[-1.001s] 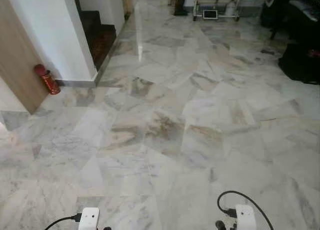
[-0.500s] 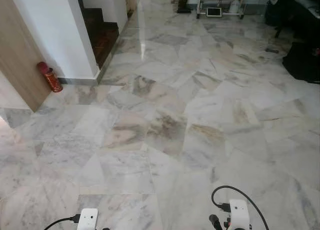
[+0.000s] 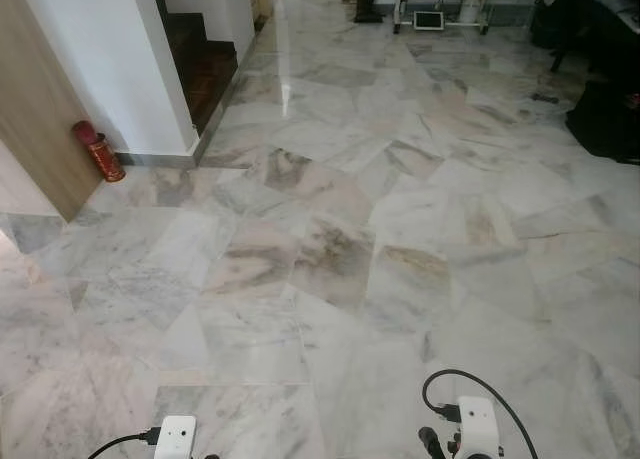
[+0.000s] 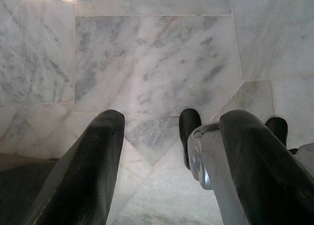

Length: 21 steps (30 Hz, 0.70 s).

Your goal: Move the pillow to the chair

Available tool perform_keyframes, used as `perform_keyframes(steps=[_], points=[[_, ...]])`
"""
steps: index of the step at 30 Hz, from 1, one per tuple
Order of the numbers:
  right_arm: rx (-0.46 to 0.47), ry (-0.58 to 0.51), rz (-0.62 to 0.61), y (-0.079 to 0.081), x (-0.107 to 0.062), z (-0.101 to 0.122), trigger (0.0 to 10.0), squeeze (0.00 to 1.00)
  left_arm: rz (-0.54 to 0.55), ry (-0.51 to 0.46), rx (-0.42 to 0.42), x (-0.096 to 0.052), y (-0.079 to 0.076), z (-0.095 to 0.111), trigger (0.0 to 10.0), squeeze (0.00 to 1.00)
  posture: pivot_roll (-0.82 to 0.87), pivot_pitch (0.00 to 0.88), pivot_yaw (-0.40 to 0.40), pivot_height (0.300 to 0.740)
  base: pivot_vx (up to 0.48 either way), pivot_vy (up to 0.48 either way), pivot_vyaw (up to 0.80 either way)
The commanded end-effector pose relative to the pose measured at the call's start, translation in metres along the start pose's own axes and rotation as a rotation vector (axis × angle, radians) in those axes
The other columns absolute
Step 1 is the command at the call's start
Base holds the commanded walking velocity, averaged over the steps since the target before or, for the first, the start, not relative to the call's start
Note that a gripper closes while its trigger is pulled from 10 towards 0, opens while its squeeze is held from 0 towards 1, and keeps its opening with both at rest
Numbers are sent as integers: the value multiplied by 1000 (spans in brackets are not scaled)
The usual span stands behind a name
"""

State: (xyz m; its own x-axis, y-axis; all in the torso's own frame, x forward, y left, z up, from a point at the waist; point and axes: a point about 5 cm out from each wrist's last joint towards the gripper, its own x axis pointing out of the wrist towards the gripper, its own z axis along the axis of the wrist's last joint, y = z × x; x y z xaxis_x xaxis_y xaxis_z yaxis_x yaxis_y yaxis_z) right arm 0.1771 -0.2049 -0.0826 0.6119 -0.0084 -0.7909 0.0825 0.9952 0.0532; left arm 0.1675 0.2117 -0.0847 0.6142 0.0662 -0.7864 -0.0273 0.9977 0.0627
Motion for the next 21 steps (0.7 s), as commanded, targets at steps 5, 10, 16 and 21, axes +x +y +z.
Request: perform_keyframes(steps=[5, 10, 16, 21], points=[[22, 14, 1, 3, 1, 1, 10000, 0, 4, 15, 15, -1, 3, -4, 10000, 0, 40, 59, 15, 740, 0, 0, 0], [22, 22, -5, -3, 0, -1, 10000, 0, 2, 12, 14, -1, 3, -3, 10000, 0, 40, 60, 15, 740, 0, 0, 0], [24, 22, -16, -13, -2, 0, 10000, 0, 2, 14, 13, -1, 3, -3, 10000, 0, 40, 60, 15, 740, 0, 0, 0], [21, 23, -18, -14, -2, 1, 10000, 0, 0, 17, 14, -1, 3, -5, 10000, 0, 39, 58, 15, 740, 0, 0, 0]])
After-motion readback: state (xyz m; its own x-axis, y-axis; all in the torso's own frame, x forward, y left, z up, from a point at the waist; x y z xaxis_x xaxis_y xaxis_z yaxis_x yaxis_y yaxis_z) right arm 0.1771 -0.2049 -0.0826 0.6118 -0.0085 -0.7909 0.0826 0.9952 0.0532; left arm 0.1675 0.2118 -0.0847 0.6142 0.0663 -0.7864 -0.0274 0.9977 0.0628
